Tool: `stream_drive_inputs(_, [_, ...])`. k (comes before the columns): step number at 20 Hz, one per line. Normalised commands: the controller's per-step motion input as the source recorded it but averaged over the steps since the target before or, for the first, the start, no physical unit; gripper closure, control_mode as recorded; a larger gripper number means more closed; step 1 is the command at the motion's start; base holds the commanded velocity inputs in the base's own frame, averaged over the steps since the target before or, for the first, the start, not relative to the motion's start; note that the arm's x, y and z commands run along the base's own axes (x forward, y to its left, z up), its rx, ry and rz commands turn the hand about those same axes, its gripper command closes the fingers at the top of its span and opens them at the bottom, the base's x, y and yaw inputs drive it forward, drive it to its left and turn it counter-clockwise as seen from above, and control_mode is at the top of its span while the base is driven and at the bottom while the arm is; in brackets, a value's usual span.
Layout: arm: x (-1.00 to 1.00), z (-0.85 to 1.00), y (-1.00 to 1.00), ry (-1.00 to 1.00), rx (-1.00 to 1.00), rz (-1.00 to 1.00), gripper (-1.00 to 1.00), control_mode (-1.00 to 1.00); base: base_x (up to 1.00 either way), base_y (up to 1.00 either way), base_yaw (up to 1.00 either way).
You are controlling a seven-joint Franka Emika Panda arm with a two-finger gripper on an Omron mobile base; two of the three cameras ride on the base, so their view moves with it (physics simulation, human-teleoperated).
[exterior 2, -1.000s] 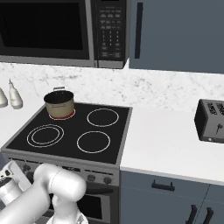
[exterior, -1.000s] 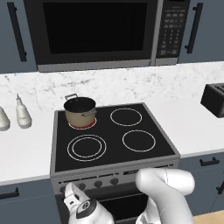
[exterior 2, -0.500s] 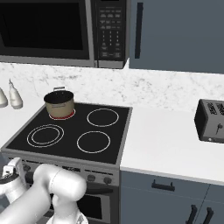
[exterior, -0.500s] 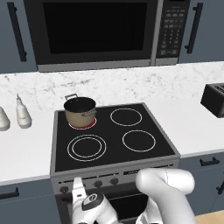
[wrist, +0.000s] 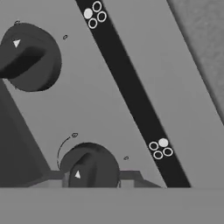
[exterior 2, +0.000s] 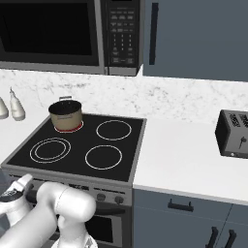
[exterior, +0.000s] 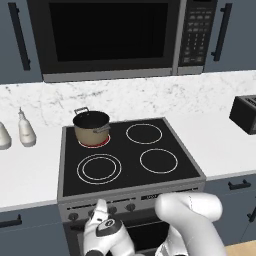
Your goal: Turn off the rear left burner of the stove.
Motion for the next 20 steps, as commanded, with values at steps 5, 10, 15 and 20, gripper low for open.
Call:
stream_drive_inputs(5, [0.0,0.0,-0.46,0.0,0.67,-0.35,1.0,-1.0,0.0,0.0,0.0])
stream_drive_inputs(10, [0.0,0.0,-0.44,0.0,0.68,-0.39,1.0,-1.0,0.0,0.0,0.0])
stream_drive_inputs(15, [0.0,0.0,-0.34,0.0,0.69,-0.41,1.0,-1.0,0.0,0.0,0.0])
stream_drive_inputs(20, [0.0,0.0,-0.3,0.0,0.68,-0.42,1.0,-1.0,0.0,0.0,0.0])
